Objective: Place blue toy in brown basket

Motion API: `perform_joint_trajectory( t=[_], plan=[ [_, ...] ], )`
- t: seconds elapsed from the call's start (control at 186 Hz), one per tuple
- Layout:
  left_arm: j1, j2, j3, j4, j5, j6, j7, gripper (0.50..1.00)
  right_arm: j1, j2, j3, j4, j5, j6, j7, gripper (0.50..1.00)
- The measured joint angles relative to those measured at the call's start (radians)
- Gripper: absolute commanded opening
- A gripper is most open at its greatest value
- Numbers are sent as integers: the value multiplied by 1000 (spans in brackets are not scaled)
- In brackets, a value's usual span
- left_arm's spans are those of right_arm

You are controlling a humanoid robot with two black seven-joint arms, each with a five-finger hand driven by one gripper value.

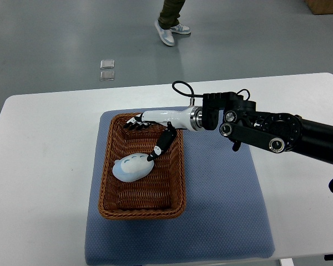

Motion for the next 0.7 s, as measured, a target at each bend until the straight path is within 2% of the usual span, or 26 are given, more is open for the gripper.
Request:
perform_joint_trajectory(
  t=[0.134, 0.311, 0.531, 0.698],
  plan=[
    [0, 0, 0, 0, 0, 0, 0, 1000, 7, -47, 112, 6, 59, 50, 0, 909],
    [0, 0, -1, 0, 0, 0, 0, 1000, -20, -101, 287, 5, 214, 59, 0, 909],
    [0, 0, 0, 0, 0, 0, 0, 1000, -204, -84, 587, -51, 533, 53, 0, 909],
    [0, 0, 5, -1, 0, 0, 0, 1000, -352, -18, 754, -121, 803, 51, 0, 909]
  ],
)
